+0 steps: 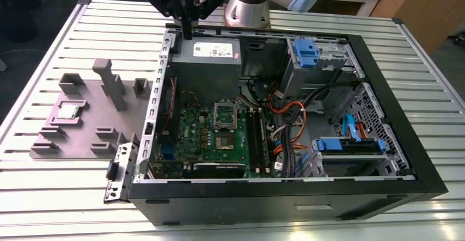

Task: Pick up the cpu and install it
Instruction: 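Reach for the cpu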

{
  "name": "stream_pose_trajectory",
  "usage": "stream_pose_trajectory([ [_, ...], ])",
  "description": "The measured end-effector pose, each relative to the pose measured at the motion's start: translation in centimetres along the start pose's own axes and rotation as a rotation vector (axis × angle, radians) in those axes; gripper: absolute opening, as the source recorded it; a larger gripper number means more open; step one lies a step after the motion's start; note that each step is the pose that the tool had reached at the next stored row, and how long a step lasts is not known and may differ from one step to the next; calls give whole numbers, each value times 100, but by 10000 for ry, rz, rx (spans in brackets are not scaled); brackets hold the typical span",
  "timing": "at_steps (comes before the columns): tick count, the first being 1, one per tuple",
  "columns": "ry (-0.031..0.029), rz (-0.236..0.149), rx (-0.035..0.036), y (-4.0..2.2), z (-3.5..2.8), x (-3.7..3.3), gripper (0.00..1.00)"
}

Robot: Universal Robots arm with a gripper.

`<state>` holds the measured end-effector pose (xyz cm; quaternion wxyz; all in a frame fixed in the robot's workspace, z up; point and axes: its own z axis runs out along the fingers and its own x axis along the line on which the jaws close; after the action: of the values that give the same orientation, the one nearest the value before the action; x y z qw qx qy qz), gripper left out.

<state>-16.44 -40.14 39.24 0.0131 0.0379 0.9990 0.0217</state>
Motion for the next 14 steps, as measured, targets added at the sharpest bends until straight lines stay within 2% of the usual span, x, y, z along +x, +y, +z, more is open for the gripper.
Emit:
stream_pose_trajectory([
  [14,0,0,0,-7,-2,88,11],
])
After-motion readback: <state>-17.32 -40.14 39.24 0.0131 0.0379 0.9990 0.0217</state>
